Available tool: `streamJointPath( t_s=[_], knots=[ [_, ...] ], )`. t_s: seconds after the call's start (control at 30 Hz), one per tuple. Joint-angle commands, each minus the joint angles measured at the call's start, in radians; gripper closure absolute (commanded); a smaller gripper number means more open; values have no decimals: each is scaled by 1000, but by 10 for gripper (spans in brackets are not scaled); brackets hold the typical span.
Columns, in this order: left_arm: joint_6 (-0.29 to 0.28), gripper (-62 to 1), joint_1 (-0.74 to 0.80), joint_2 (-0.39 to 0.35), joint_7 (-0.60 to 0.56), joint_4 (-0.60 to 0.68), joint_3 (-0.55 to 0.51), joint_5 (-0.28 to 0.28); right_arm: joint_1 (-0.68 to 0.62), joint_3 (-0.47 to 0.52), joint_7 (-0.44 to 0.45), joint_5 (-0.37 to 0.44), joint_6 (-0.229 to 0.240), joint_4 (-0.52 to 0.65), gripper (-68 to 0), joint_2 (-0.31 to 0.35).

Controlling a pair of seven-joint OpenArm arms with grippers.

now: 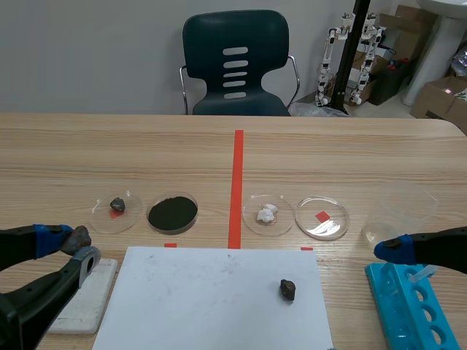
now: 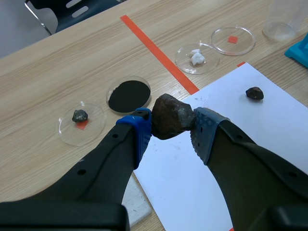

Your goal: Pick up the middle mineral with the left hand

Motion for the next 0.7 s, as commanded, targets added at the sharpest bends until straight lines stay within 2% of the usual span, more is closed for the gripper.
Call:
streamJointPath(
  t_s=[0.0,0.67],
  knots=[
    [5,-141,-8,5,-14,17,2,-5,1,1,11,11,0,3,-679,13],
    [5,-141,-8,5,-6,17,2,-5,1,1,11,11,0,3,-679,13]
  ],
)
